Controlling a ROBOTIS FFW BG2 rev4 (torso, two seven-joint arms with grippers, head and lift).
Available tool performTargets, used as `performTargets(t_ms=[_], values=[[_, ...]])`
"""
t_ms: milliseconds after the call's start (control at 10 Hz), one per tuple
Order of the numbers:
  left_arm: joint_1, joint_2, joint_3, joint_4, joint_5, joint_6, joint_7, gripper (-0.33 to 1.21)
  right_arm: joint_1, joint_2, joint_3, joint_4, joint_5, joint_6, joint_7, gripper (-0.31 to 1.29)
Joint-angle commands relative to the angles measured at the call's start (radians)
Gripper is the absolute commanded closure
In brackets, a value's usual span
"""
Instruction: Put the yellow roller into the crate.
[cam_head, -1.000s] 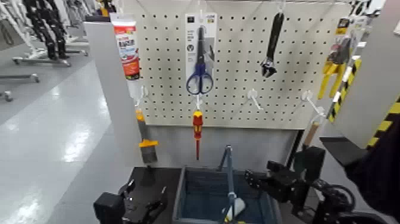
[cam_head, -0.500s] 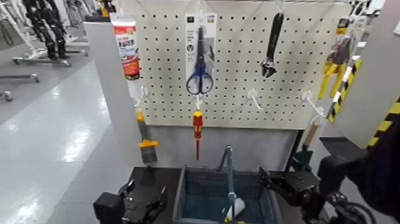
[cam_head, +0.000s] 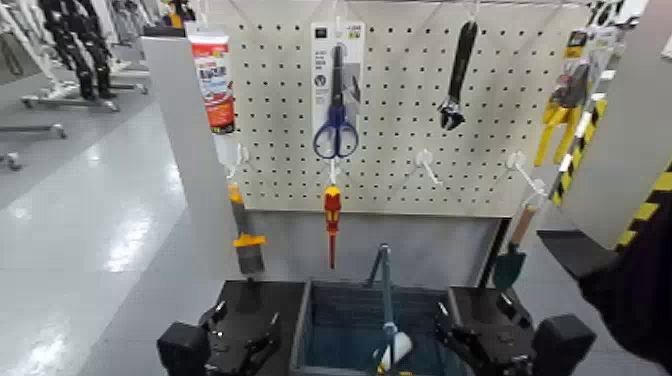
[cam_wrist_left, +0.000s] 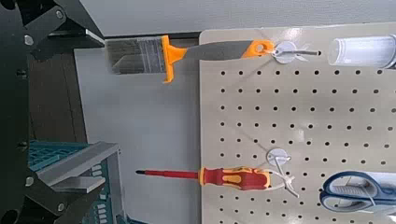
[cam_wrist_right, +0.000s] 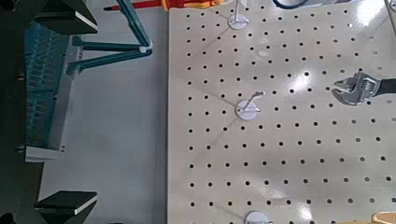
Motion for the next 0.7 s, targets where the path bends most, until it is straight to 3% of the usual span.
performTargets(t_ms=[100,700], values=[[-0.001,0.001,0.0,0.0,0.0,0.002,0.0,0.25,0.039,0.015,0.015,0.035,0.02,-0.079,-0.035,0.06],[0.002,0.002,0.001,0.0,0.0,0.0,0.0,0.25,0.103,0.039,0.022,0.03,0.049,-0.146,-0.077,0.06]])
